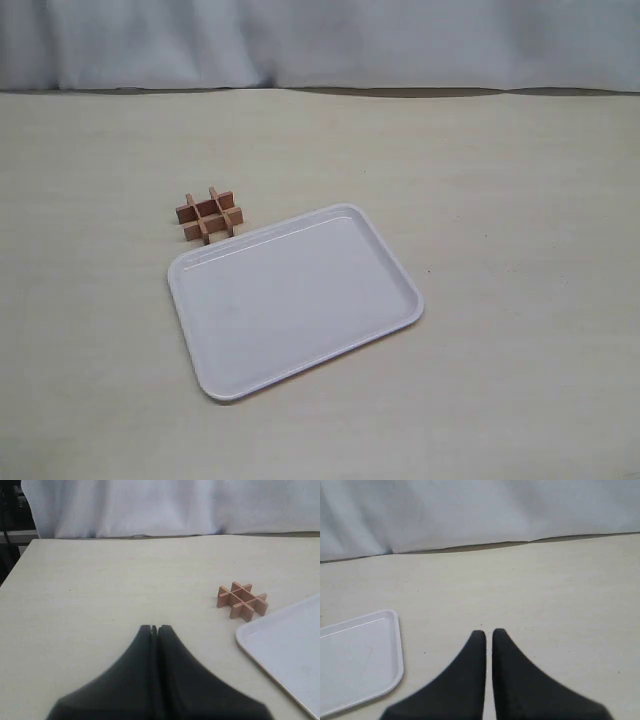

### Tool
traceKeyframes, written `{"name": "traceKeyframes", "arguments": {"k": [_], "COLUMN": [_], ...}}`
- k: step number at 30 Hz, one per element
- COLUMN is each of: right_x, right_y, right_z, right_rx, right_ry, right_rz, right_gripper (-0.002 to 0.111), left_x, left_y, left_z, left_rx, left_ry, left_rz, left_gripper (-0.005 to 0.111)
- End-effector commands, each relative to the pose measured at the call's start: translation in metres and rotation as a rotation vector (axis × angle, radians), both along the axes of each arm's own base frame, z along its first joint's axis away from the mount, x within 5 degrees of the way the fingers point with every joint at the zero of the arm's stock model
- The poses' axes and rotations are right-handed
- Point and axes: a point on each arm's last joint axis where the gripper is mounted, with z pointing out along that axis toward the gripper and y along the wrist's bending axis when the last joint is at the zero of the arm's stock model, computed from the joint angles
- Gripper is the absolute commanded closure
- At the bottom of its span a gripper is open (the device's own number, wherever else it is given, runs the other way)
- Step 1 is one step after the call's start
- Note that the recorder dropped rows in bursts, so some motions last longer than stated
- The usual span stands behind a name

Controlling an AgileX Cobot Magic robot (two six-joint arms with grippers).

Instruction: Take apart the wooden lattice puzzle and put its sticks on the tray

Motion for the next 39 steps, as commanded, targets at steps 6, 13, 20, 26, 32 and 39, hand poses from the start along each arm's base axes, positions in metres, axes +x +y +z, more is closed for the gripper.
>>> {"name": "traceKeyframes", "arguments": {"k": [6,13,20,26,32,39], "right_x": [0.000,0.002,0.000,-0.005,-0.008,-0.001], "right_y": [0.000,0.001,0.006,0.009,0.011,0.008], "right_z": [0.000,0.009,0.044,0.057,0.065,0.047], "right_rx": [-0.005,-0.028,-0.108,-0.138,-0.133,0.255], "right_ry": [-0.004,-0.109,-0.490,-0.634,-0.734,-0.584], "right_rz": [-0.001,0.014,0.068,0.089,0.104,0.095], "right_gripper": [0.104,0.104,0.104,0.104,0.104,0.104], "left_x": [0.000,0.000,0.000,0.000,0.000,0.000], "left_y": [0.000,0.000,0.000,0.000,0.000,0.000], "left_z": [0.000,0.000,0.000,0.000,0.000,0.000], "left_rx": [-0.002,-0.002,-0.002,-0.002,-0.002,-0.002], "left_ry": [-0.007,-0.007,-0.007,-0.007,-0.009,-0.009], "left_rz": [0.000,0.000,0.000,0.000,0.000,0.000], "left_gripper": [0.107,0.107,0.107,0.107,0.107,0.107]}}
